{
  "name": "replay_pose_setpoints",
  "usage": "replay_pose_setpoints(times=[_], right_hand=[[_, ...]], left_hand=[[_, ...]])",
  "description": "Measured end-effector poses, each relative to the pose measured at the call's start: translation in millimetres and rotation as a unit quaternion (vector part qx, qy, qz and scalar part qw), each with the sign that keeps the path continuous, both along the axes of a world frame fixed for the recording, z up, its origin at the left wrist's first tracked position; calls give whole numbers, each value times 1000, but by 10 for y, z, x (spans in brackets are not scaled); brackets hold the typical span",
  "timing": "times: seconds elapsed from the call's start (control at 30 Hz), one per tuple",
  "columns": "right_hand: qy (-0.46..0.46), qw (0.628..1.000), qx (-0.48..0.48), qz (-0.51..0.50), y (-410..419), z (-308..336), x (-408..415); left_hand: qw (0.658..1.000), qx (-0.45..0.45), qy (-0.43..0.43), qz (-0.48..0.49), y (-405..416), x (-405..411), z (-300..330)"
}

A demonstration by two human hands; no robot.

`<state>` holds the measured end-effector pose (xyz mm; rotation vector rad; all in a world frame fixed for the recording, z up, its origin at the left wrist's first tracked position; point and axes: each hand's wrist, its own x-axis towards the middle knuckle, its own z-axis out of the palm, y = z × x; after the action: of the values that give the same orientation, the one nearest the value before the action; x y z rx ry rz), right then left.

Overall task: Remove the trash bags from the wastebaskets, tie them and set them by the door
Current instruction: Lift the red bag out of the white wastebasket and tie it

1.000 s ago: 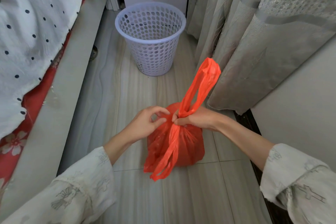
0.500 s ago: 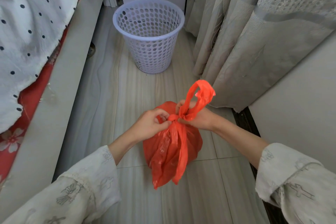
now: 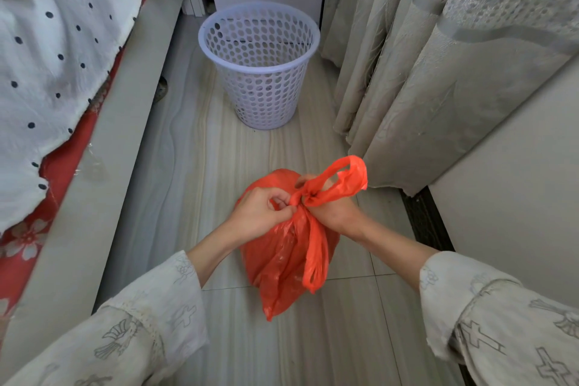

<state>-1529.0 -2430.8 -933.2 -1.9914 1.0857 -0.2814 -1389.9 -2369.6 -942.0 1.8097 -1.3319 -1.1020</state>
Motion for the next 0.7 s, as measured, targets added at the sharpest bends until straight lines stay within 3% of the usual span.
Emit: replay_pose_setpoints(times=[0.1,0.17,0.27,0.4,0.7], right_hand=[[4,998,47,-31,-14,22,48],[-4,989,103,-103,-25,31,71],[-86,948,240,-192,8,89,61],[-148,902,363,-182,0,167,10],[-194,923,306,-128,27,90,-37]], left_hand=[[1000,3,4,0,17,7,-7],[1000,3,7,5,23,13,-6],[1000,-6,18,4,33,18,4],[1000,-4,7,7,62,28,-10],[994,42,94,30,77,78,28]])
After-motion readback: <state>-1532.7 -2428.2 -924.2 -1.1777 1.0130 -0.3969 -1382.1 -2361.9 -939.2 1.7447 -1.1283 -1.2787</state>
